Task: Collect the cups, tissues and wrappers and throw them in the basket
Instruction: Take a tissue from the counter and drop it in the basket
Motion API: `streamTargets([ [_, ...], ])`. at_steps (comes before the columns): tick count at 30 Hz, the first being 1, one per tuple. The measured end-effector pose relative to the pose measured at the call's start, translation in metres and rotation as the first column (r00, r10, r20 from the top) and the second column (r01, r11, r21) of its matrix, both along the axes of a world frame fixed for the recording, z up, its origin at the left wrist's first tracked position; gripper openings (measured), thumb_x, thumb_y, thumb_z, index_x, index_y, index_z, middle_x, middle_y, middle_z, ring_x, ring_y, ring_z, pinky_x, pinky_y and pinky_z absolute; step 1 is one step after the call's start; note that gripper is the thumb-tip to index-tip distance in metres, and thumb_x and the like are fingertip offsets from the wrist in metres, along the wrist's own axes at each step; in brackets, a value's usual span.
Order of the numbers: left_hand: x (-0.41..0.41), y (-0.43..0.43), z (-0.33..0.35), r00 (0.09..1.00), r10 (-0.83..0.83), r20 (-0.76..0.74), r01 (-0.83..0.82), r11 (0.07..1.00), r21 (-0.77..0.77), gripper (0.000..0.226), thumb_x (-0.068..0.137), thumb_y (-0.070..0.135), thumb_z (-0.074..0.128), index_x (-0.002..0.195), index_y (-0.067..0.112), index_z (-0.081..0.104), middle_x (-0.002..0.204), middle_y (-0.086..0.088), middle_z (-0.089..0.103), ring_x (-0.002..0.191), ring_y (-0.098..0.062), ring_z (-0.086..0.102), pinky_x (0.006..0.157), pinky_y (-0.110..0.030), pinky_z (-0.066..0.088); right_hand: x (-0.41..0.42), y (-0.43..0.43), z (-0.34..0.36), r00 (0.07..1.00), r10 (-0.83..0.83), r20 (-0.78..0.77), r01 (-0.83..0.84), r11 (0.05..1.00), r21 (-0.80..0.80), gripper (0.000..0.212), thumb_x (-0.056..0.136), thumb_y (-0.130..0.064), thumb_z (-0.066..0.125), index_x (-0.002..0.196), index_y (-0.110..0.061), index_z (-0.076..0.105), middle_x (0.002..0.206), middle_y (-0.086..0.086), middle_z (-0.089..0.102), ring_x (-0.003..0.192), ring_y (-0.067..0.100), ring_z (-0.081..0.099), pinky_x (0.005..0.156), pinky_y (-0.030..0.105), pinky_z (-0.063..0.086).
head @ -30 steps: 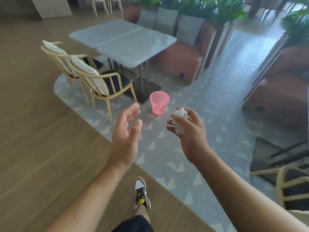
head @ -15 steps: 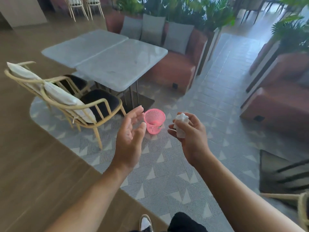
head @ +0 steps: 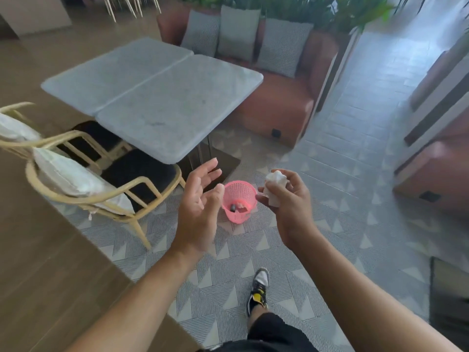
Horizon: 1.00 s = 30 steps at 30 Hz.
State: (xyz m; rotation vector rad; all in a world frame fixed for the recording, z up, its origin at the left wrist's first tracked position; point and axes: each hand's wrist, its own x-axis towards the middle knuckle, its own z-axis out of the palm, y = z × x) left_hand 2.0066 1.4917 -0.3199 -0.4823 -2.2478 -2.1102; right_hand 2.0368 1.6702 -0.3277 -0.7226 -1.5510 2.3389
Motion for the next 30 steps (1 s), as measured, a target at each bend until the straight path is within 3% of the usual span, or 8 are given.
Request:
streamTargets([
  [4, -0.067, 0.045, -0.006, 0.999, 0.026, 0.041, -0.026, 1.0, -0.004, 0.052, 0.095, 0.044, 0.053, 0.145, 0.033, 0.05, 0.143, 0.016, 0.056, 0.138, -0.009, 0.056, 0.11, -0.04, 0.053, -0.075, 0.047, -0.013, 0.997, 0.007, 0.074, -0.009, 1.0, 0.015, 0.02, 0.097, -0.002, 0.067, 0.114, -0.011, 0.065, 0.11, 0.012, 0.063, 0.072, 0.019, 0.076, 0.087, 0.057, 0.062],
  [10, -0.143, 0.088, -0.021, 0.994, 0.067, 0.09, -0.066, 0.998, -0.016, 0.052, 0.095, 0.042, 0.054, 0.146, 0.029, 0.051, 0.143, 0.016, 0.056, 0.138, -0.012, 0.056, 0.109, -0.034, 0.054, -0.157, 0.094, -0.032, 0.993, 0.056, 0.107, -0.055, 0.998, -0.006, 0.014, 0.095, -0.002, 0.069, 0.102, -0.014, 0.068, 0.108, 0.012, 0.066, 0.09, 0.027, 0.073, 0.086, 0.047, 0.064],
  [14, -0.186, 0.106, -0.04, 0.99, 0.065, 0.126, -0.062, 0.998, -0.031, 0.051, 0.096, 0.043, 0.054, 0.145, 0.03, 0.05, 0.148, 0.004, 0.054, 0.138, -0.013, 0.056, 0.107, -0.031, 0.054, -0.201, 0.113, -0.056, 0.986, 0.053, 0.161, -0.055, 0.998, 0.012, 0.016, 0.094, -0.005, 0.073, 0.103, -0.017, 0.068, 0.104, 0.007, 0.069, 0.091, 0.019, 0.068, 0.083, 0.036, 0.06],
  [17, -0.214, 0.116, -0.064, 0.984, 0.067, 0.167, -0.058, 0.997, -0.057, 0.053, 0.097, 0.043, 0.054, 0.147, 0.025, 0.05, 0.148, 0.003, 0.055, 0.139, -0.013, 0.055, 0.108, -0.03, 0.053, -0.233, 0.122, -0.086, 0.974, 0.054, 0.218, -0.063, 0.997, 0.034, 0.014, 0.094, -0.008, 0.074, 0.103, -0.017, 0.069, 0.097, 0.0, 0.071, 0.084, 0.013, 0.066, 0.08, 0.036, 0.057],
  [23, -0.269, 0.13, -0.162, 0.962, 0.07, 0.265, -0.045, 0.994, -0.098, 0.05, 0.102, 0.031, 0.055, 0.149, 0.018, 0.049, 0.145, -0.001, 0.057, 0.136, -0.013, 0.057, 0.107, -0.026, 0.052, -0.296, 0.129, -0.202, 0.92, 0.043, 0.39, -0.039, 0.999, -0.019, 0.017, 0.095, -0.01, 0.072, 0.108, -0.021, 0.067, 0.107, 0.005, 0.073, 0.097, 0.022, 0.071, 0.095, 0.052, 0.058],
  [30, -0.321, 0.133, -0.308, 0.932, 0.054, 0.358, -0.022, 0.995, -0.094, 0.051, 0.095, 0.044, 0.055, 0.144, 0.029, 0.051, 0.137, 0.025, 0.061, 0.136, -0.009, 0.058, 0.109, -0.031, 0.053, -0.353, 0.127, -0.392, 0.805, 0.04, 0.593, 0.058, 0.988, -0.146, 0.02, 0.096, -0.004, 0.067, 0.108, -0.019, 0.061, 0.115, 0.015, 0.069, 0.104, 0.035, 0.072, 0.093, 0.053, 0.061],
])
